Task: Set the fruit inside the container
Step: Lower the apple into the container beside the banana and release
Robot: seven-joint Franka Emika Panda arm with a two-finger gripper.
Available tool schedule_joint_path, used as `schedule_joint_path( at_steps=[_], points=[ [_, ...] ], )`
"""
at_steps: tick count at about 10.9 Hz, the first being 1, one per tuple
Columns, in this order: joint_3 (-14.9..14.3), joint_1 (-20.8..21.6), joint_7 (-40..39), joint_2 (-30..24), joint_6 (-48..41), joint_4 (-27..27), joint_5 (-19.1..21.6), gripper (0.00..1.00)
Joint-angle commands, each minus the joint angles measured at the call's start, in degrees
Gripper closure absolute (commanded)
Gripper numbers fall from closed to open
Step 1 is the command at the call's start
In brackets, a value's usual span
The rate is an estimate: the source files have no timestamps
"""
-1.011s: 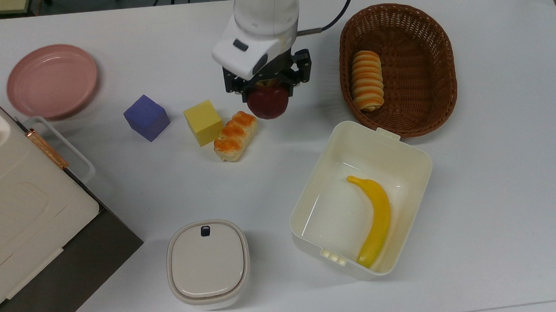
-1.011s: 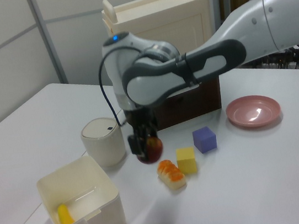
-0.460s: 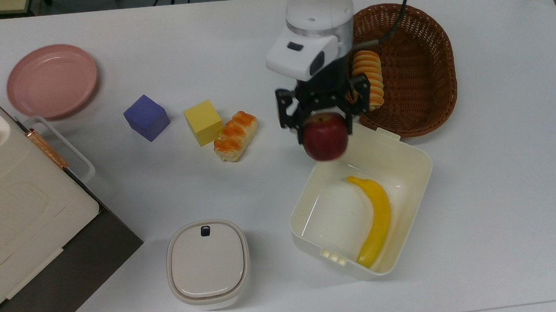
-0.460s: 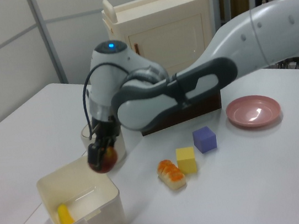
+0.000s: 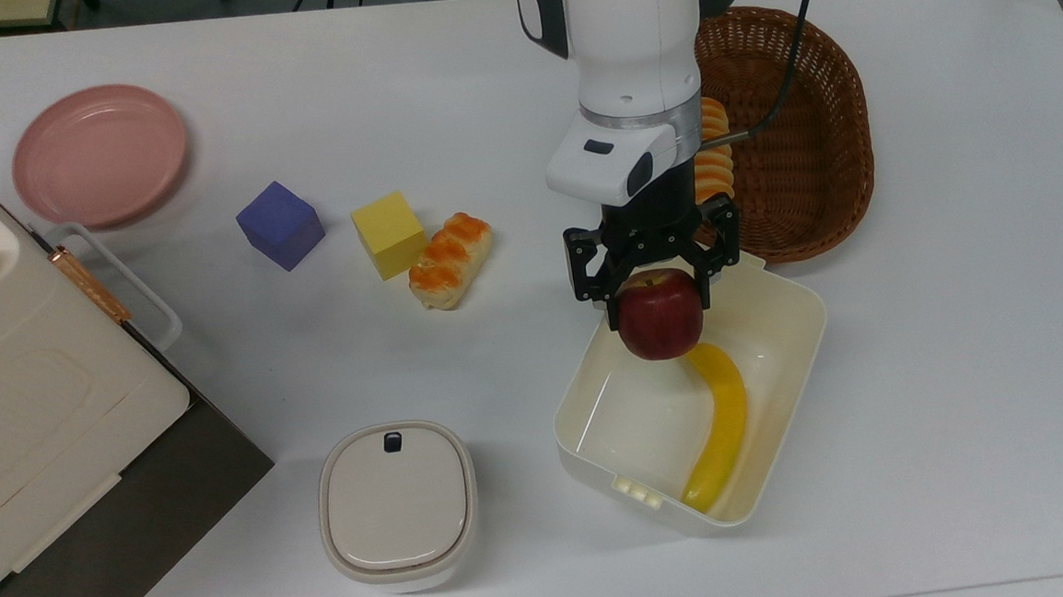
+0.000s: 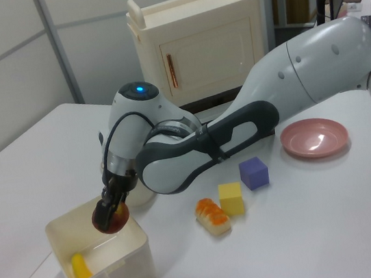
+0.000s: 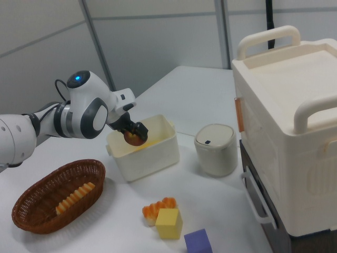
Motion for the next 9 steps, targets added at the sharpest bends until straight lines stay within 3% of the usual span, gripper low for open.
schedule_joint_path(
  at_steps=[1, 5, 7, 9],
  points=[
    [-0.42, 0.59, 1.76, -0.34, 0.74, 0.23, -1.17, 0.0],
    [-0.85, 0.32, 1.59, -3.84, -2.93, -2.31, -1.17, 0.0],
    [-2.25, -0.12, 1.68, -7.61, -11.96, -2.67, -1.17, 0.0],
    [-5.24, -0.03, 1.59, -11.48, -26.35, -2.67, -1.17, 0.0]
  ],
)
